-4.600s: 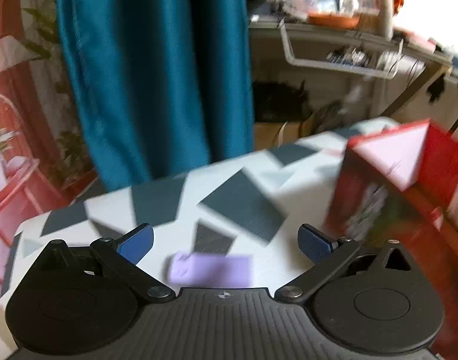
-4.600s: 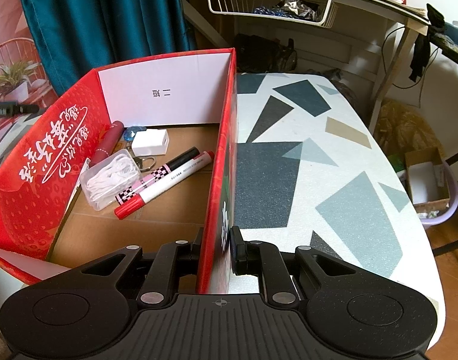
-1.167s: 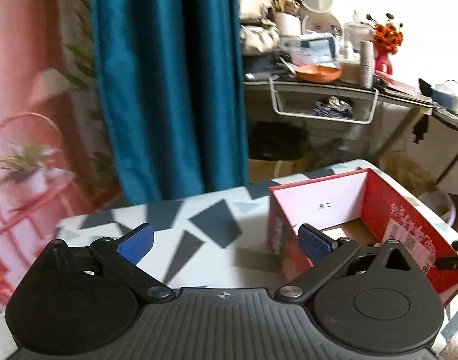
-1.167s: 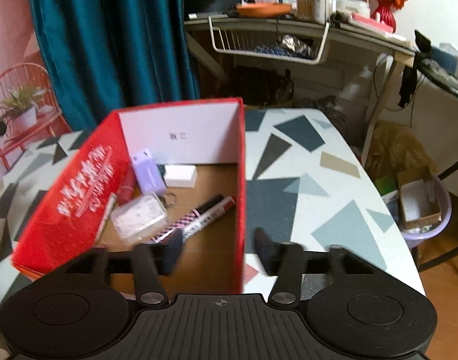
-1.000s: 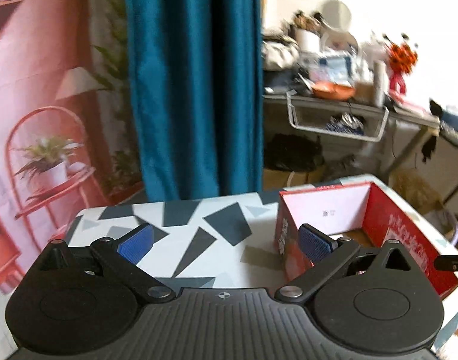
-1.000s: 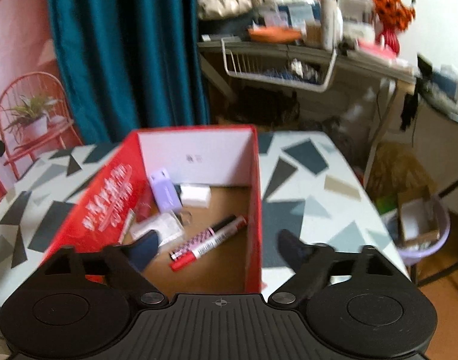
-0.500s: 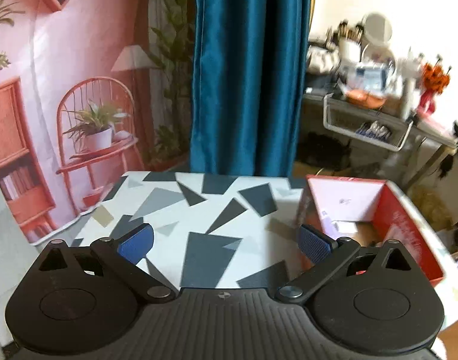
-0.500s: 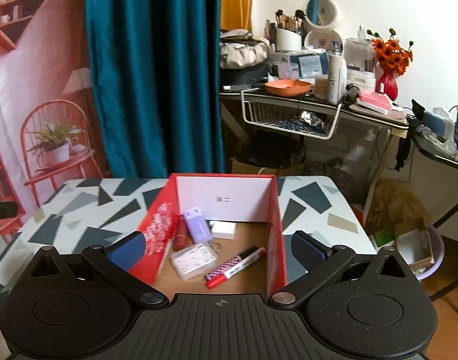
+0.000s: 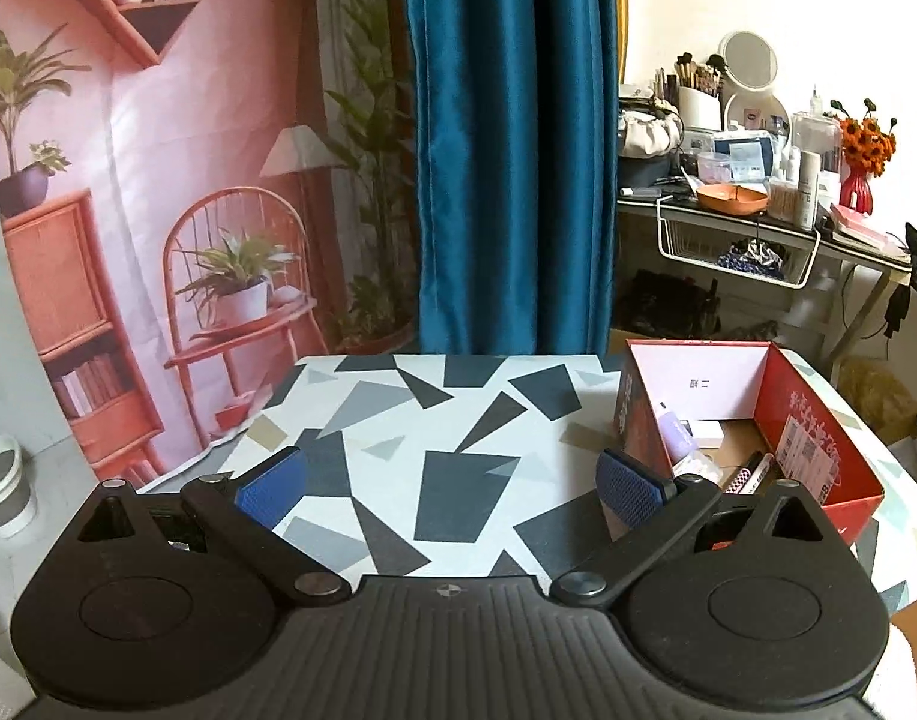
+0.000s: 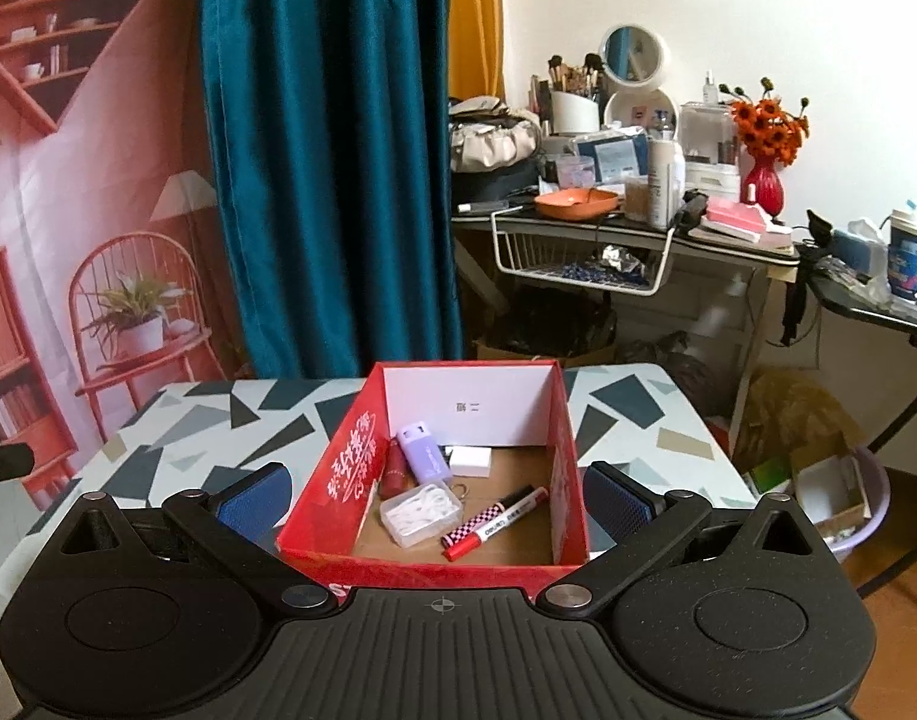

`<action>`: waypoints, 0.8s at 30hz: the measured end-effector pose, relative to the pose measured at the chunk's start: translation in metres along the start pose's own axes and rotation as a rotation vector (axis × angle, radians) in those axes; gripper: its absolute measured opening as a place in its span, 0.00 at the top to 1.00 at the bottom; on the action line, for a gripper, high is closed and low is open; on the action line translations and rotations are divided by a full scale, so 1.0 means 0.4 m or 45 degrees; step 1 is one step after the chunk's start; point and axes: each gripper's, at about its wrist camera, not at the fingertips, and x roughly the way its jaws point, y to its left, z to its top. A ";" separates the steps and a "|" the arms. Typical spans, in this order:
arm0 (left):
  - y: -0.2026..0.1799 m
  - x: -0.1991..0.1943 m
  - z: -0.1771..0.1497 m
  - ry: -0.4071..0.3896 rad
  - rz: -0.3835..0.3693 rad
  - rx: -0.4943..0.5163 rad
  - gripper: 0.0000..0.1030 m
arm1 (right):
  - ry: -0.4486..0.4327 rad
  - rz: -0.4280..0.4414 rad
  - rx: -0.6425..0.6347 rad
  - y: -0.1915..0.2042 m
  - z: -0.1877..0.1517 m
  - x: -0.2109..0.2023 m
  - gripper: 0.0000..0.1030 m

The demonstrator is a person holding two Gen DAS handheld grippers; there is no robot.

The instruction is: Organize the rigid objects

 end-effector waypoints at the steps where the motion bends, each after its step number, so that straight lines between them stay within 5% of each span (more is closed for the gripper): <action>1: 0.002 -0.003 0.001 -0.005 -0.005 -0.008 0.00 | -0.007 -0.002 0.003 -0.002 0.001 -0.005 0.00; 24: 0.012 -0.040 0.002 -0.103 0.013 -0.024 0.00 | -0.108 -0.014 -0.030 0.006 -0.001 -0.053 0.00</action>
